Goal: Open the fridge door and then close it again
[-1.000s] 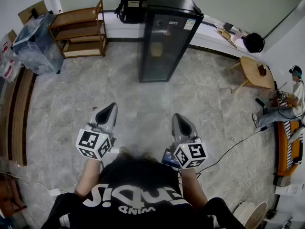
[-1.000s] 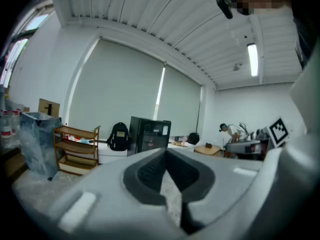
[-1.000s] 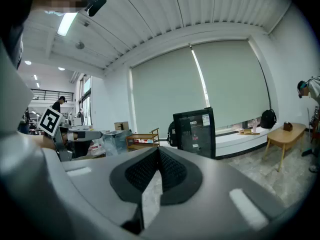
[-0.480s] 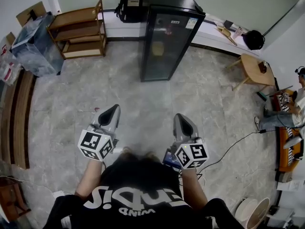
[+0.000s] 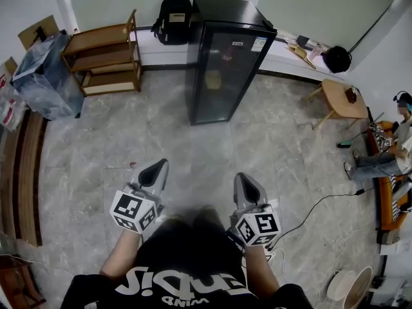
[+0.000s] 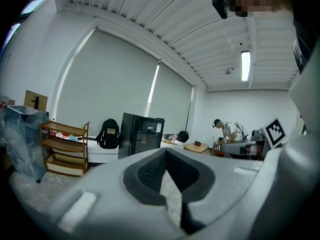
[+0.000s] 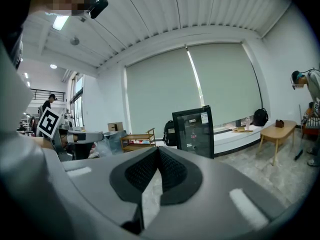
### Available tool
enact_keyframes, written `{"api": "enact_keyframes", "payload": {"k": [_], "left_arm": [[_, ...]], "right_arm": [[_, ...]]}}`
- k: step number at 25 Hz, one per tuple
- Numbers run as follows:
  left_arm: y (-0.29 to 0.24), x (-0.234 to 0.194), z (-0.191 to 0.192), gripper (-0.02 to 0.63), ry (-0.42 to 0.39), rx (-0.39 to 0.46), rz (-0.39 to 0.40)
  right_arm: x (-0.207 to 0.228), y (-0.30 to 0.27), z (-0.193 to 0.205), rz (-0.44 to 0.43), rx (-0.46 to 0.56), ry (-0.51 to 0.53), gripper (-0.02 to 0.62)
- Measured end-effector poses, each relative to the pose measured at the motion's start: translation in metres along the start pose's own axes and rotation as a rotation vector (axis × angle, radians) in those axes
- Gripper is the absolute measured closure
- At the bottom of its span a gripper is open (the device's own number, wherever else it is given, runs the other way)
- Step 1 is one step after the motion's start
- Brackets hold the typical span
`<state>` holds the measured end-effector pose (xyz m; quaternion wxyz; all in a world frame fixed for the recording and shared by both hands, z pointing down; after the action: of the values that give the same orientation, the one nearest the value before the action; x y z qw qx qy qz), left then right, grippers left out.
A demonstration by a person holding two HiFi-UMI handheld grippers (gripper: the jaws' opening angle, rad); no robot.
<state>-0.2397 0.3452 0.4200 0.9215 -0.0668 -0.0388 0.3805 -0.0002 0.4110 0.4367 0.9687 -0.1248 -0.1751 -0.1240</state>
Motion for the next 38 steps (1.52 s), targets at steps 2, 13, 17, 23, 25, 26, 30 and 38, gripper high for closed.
{"api": "enact_keyframes", "payload": {"k": [2, 13, 17, 23, 25, 26, 30, 38], "left_arm": [[0.000, -0.007, -0.003, 0.604, -0.003, 0.002, 0.006], [-0.032, -0.030, -0.005, 0.604, 0.009, 0.018, 0.020], [-0.051, -0.040, -0.006, 0.604, 0.014, 0.021, 0.036], [-0.084, -0.064, -0.005, 0.604, 0.019, 0.027, 0.031], [-0.096, -0.074, -0.004, 0.604, 0.030, 0.031, 0.027], [-0.103, -0.078, -0.004, 0.604, 0.034, 0.031, 0.025], [-0.134, -0.092, -0.010, 0.604, 0.044, 0.032, 0.020], [-0.202, -0.127, -0.034, 0.604, 0.067, 0.028, -0.014]], "right_arm": [[-0.003, -0.004, -0.001, 0.013, 0.005, -0.004, 0.597], [0.007, -0.033, -0.006, 0.015, 0.032, -0.012, 0.597], [0.018, -0.051, -0.009, 0.019, 0.039, -0.027, 0.598], [0.039, -0.088, -0.017, 0.020, 0.043, -0.036, 0.597], [0.045, -0.100, -0.020, 0.019, 0.046, -0.034, 0.597], [0.048, -0.106, -0.022, 0.019, 0.044, -0.033, 0.597], [0.067, -0.132, -0.037, 0.021, 0.028, -0.033, 0.597], [0.101, -0.199, -0.085, -0.008, 0.009, -0.028, 0.597]]}}
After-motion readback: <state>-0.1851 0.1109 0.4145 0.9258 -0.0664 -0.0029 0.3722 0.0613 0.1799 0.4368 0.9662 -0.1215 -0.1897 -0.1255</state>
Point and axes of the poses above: the fingertips, and each gripper's own axes: y backward along the fingers, x to its right, z out of its underside, the point moved 5 cm from there along y, backward along the fingers, and after that the axes turned 11 degrees about -y, right-handed, at the moved point
